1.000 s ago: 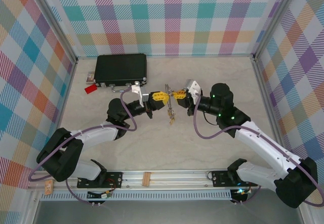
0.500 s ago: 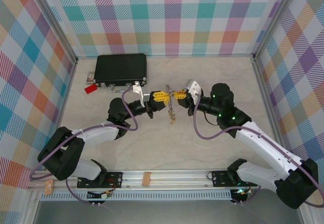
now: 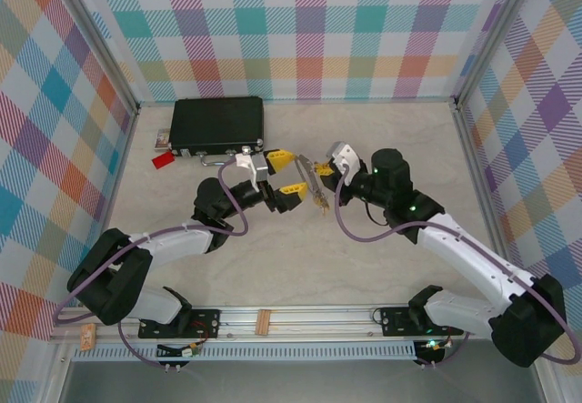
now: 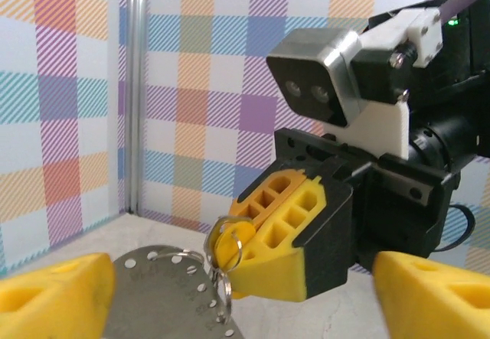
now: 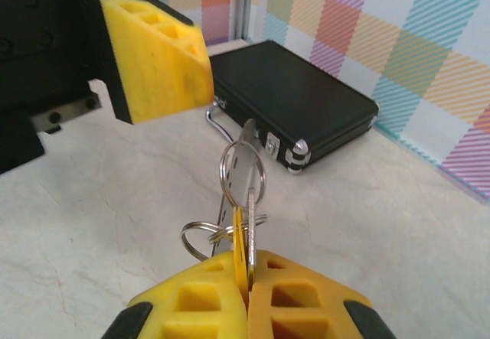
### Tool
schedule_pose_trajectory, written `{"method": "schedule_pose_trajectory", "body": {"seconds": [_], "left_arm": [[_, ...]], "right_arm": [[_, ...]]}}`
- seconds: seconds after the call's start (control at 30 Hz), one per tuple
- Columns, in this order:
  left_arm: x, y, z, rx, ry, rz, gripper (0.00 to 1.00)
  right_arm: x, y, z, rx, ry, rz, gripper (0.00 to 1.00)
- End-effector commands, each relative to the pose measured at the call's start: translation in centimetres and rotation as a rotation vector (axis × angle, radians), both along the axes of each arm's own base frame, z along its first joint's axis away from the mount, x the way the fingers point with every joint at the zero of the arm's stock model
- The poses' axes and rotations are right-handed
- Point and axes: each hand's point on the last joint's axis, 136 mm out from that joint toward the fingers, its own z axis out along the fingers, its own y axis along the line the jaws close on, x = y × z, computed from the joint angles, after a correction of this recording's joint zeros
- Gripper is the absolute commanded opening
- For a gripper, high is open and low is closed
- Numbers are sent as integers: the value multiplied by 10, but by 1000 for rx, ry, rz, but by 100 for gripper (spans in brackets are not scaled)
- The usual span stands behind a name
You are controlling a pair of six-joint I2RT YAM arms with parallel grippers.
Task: Put the keys on the keyring
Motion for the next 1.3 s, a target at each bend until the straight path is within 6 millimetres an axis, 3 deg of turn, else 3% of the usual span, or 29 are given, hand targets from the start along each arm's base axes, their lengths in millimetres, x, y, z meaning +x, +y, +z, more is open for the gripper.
{"method": "schedule_pose_trajectory", "body": {"seconds": [0.0,0.2,0.53,0.73,0.97,1.27], "left_arm": [[5,14,11,-27,-24,76,100],[10,33,16,-51,-29,178,100],[5,59,26,-71,-70,306,100],[4,67,25,-57,-75,342,100],[4,70,23,-54,-79,358,100],[6,71,20,-47,-78,370,100]], "right_arm": [[12,2,6,-4,-20,-21,0],[25,17,-20,-2,58,-3,0],[39,68,-43,92,228,94,0],[54,85,-61,115,324,90,0],[75,84,-94,50,406,18,0],[88,61,-128,-3,456,-53,0]]}}
